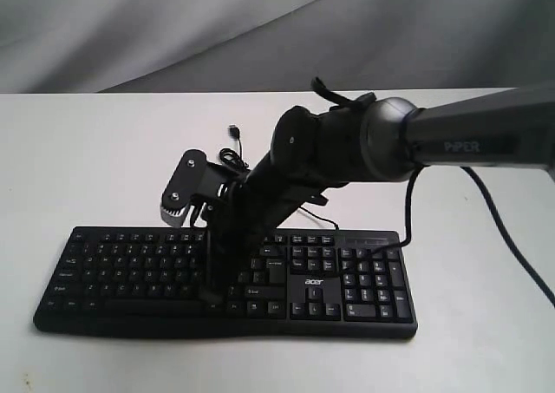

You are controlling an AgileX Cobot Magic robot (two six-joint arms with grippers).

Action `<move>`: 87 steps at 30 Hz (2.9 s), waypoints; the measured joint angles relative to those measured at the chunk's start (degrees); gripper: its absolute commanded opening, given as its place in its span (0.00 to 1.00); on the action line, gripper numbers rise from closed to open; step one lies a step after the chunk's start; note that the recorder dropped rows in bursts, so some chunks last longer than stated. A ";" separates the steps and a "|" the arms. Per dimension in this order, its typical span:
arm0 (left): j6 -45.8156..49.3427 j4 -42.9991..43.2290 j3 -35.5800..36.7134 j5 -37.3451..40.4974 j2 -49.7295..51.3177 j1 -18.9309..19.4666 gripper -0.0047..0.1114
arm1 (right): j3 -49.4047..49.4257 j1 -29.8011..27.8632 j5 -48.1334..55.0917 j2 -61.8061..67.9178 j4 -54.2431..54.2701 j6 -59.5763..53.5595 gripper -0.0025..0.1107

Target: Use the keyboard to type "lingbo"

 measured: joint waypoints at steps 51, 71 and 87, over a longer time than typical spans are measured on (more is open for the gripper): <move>0.00 0.00 0.00 0.00 0.00 0.00 0.04 | -0.69 1.26 -1.25 0.29 -2.31 0.12 0.02; 0.00 0.00 0.00 0.00 0.00 0.00 0.04 | -5.95 1.77 -0.09 4.14 -1.72 0.82 0.02; 0.00 0.00 0.00 0.00 0.00 0.00 0.04 | -5.95 1.77 -0.72 4.50 -1.95 0.90 0.02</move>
